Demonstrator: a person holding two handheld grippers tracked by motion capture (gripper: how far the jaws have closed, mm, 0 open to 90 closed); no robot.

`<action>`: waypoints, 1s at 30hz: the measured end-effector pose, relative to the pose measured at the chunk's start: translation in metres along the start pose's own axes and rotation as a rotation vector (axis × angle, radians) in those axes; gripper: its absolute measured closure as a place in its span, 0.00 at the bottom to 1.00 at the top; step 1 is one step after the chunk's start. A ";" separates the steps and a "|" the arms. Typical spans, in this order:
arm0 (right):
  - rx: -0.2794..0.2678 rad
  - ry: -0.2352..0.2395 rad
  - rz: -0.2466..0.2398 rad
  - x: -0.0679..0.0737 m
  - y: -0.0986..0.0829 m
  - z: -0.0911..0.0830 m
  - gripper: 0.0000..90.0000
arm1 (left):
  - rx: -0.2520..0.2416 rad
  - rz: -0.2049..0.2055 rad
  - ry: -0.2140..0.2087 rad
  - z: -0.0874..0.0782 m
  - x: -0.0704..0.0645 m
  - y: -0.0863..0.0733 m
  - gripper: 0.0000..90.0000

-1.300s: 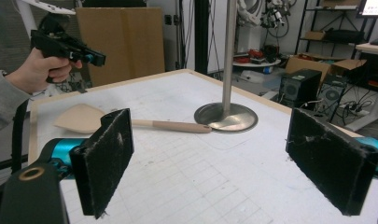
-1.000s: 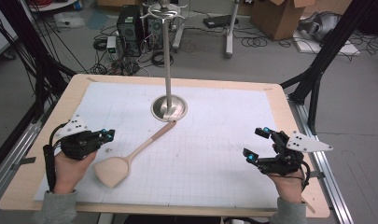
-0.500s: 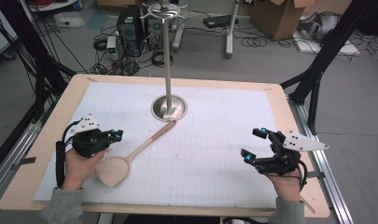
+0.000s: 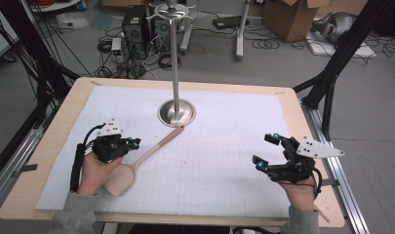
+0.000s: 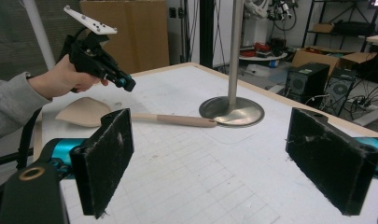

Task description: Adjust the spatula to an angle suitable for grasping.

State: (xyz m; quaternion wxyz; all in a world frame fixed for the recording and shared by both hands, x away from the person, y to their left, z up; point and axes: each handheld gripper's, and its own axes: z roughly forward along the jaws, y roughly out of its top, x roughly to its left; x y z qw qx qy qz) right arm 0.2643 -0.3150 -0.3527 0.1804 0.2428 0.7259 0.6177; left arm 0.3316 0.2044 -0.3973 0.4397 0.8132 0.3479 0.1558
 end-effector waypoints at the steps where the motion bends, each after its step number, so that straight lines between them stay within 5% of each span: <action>1: 0.002 0.001 0.003 0.000 0.000 0.000 0.16 | 0.009 0.000 -0.001 0.002 0.001 0.000 1.00; 30: 0.002 0.005 0.003 0.000 0.000 0.001 0.16 | 0.179 -0.007 -0.018 0.037 0.001 -0.006 1.00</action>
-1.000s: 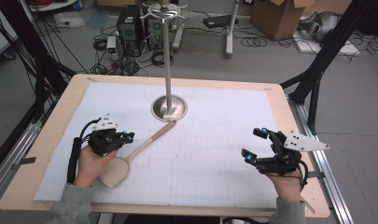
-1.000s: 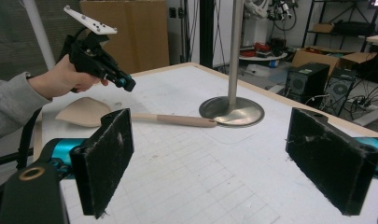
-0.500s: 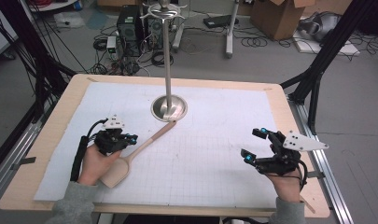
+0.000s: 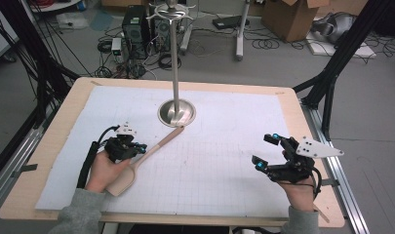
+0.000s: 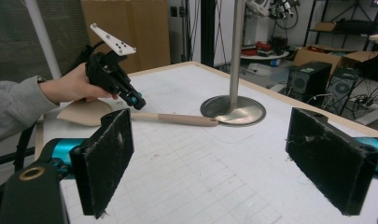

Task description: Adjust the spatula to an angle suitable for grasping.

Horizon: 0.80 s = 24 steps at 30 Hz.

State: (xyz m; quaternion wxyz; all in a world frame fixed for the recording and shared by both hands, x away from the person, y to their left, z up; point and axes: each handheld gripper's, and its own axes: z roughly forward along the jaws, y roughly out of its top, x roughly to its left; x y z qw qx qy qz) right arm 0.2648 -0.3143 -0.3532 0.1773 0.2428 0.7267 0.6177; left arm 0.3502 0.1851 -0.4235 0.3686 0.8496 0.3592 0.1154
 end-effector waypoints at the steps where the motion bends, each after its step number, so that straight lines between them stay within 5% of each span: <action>1: 0.001 0.000 0.000 0.000 0.000 0.000 0.16 | 0.006 0.002 -0.004 0.001 -0.001 0.000 1.00; 16: 0.006 0.002 0.000 0.000 0.000 0.001 0.16 | 0.021 -0.013 -0.033 0.005 0.000 0.001 1.00; 24: 0.005 0.003 -0.001 0.000 0.000 0.001 0.16 | 0.050 0.014 -0.031 0.007 -0.007 0.006 1.00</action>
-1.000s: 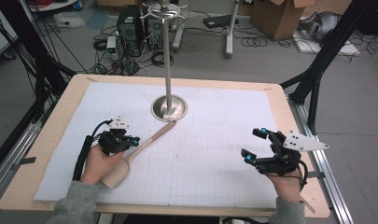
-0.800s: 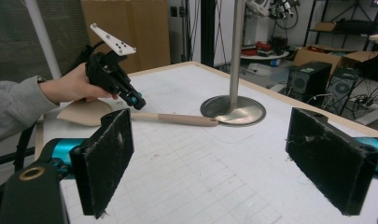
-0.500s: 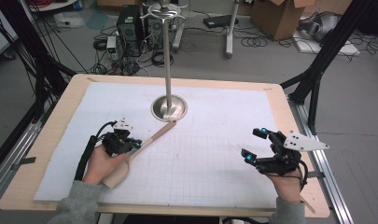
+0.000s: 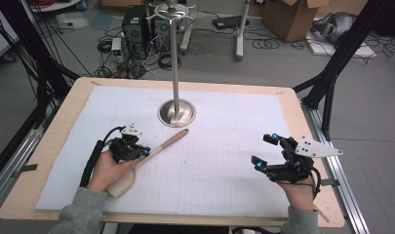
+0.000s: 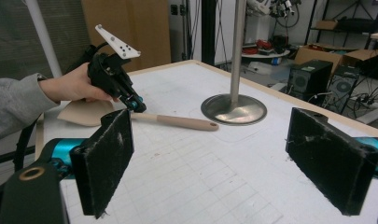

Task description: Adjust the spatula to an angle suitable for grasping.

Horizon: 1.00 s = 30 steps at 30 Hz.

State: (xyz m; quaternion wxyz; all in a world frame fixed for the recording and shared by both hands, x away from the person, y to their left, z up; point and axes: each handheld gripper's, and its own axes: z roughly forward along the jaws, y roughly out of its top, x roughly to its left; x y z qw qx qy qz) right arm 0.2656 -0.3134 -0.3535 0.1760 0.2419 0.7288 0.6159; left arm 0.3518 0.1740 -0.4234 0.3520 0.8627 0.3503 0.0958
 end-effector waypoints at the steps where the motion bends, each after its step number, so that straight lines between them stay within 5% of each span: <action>1: -0.003 -0.002 -0.004 0.000 0.000 0.000 0.16 | 0.000 0.000 -0.004 0.000 0.001 0.000 1.00; 6: 0.000 0.000 0.002 0.000 0.000 -0.001 0.16 | -0.023 -0.007 0.006 -0.002 0.002 0.000 1.00; 14: 0.001 0.008 -0.004 -0.001 -0.001 0.002 0.16 | -0.139 -0.020 0.008 -0.024 0.007 0.000 0.99; 15: 0.006 0.011 0.004 0.000 -0.001 0.002 0.16 | -0.178 -0.017 -0.006 -0.031 0.005 0.000 0.95; 19: 0.004 0.009 0.005 0.000 0.000 0.002 0.16 | -0.207 -0.006 -0.030 -0.037 0.003 0.000 0.70; 26: 0.007 0.013 0.003 0.000 0.000 0.005 0.16 | -0.184 -0.023 -0.094 -0.041 -0.003 0.000 0.32; 28: 0.008 0.017 0.002 0.000 0.000 0.007 0.16 | -0.215 -0.017 -0.097 -0.045 -0.005 -0.001 0.24; 30: 0.013 0.020 0.002 0.000 0.000 0.008 0.16 | -0.208 -0.048 -0.120 -0.047 -0.005 -0.002 0.15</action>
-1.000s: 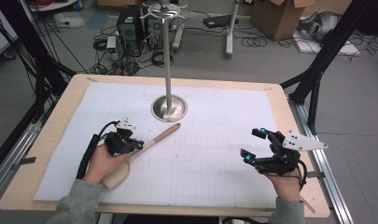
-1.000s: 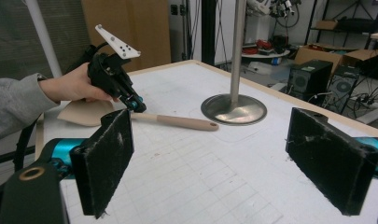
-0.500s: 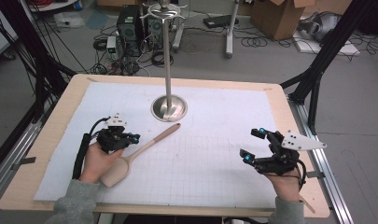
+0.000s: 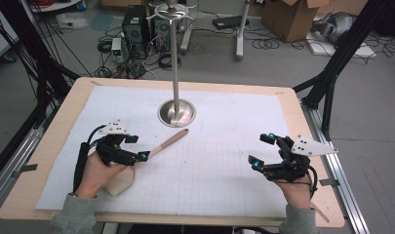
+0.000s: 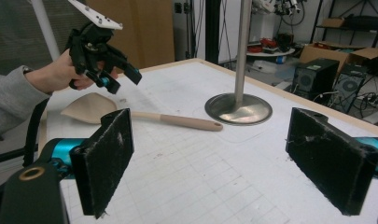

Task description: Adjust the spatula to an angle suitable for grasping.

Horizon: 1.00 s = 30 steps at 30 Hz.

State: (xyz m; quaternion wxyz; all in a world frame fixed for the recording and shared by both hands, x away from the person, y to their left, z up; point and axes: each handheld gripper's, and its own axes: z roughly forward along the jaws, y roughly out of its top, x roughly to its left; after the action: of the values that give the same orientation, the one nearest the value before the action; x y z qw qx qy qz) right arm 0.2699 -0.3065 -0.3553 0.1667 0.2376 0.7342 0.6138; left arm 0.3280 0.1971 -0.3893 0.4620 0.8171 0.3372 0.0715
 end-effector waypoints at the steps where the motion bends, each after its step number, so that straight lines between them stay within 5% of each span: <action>1: 0.003 0.000 0.003 0.000 0.000 0.000 0.16 | 0.025 -0.034 -0.029 0.001 0.002 0.001 0.11; 3: 0.003 0.001 -0.004 0.000 0.000 0.001 0.16 | 0.021 -0.030 -0.028 0.001 0.002 0.002 0.02; 8: 0.007 0.002 0.000 0.001 0.000 0.002 0.16 | 0.009 0.009 -0.023 -0.001 -0.003 0.002 0.02; 30: 0.011 0.016 -0.007 0.003 0.001 0.004 0.16 | -0.007 0.071 0.025 0.004 -0.003 -0.005 0.02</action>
State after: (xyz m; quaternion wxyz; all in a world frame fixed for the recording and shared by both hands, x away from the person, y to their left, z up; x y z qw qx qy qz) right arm 0.2695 -0.3012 -0.3549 0.1618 0.2310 0.7399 0.6108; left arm 0.3247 0.1941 -0.3944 0.4578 0.8261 0.3133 0.0992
